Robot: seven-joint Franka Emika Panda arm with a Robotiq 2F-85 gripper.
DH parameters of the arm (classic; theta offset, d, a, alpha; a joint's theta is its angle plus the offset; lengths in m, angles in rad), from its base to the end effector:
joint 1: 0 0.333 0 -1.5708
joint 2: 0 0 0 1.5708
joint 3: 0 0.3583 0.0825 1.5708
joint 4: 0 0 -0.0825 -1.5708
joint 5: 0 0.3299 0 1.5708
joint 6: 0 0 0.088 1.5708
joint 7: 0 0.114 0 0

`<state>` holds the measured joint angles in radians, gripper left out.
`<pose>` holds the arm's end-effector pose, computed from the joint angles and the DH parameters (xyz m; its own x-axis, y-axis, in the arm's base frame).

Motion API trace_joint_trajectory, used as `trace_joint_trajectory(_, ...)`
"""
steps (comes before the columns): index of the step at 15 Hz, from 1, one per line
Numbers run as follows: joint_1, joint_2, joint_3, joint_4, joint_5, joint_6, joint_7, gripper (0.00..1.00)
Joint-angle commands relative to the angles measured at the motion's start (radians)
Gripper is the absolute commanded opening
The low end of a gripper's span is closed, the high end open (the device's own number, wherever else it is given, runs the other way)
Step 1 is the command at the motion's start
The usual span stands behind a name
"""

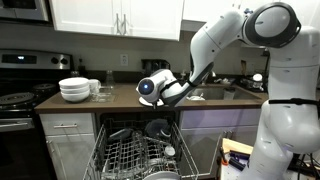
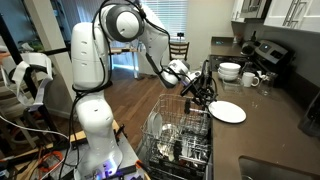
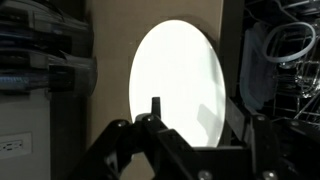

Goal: Remove the white plate from the plate dryer and put it on the counter

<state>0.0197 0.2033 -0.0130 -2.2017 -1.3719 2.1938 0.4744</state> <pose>0.5228 -0.0367 0.3707 0.8901 0.4243 -0.1665 0.3607 -0.4324 0.8264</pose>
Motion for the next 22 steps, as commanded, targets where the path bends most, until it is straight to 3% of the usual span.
trace_joint_trajectory(1,-0.013,-0.011,-0.002,-0.006,-0.030,-0.007,-0.024,0.67)
trace_joint_trajectory(8,-0.017,-0.013,-0.014,-0.004,-0.032,-0.016,-0.024,0.66)
trace_joint_trajectory(11,-0.001,-0.048,-0.001,-0.030,-0.022,-0.037,-0.023,0.59)
trace_joint_trajectory(12,0.004,-0.057,0.004,-0.035,-0.017,-0.044,-0.026,0.62)
trace_joint_trajectory(15,0.021,-0.108,0.037,-0.074,0.009,-0.054,-0.037,0.49)
trace_joint_trajectory(17,0.032,-0.152,0.061,-0.107,0.045,-0.033,-0.063,0.51)
trace_joint_trajectory(18,0.039,-0.175,0.071,-0.123,0.069,-0.022,-0.078,0.63)
trace_joint_trajectory(19,0.045,-0.201,0.082,-0.142,0.102,-0.004,-0.105,0.65)
trace_joint_trajectory(20,0.052,-0.226,0.090,-0.159,0.133,0.007,-0.130,0.60)
trace_joint_trajectory(22,0.068,-0.271,0.104,-0.188,0.187,0.021,-0.175,0.69)
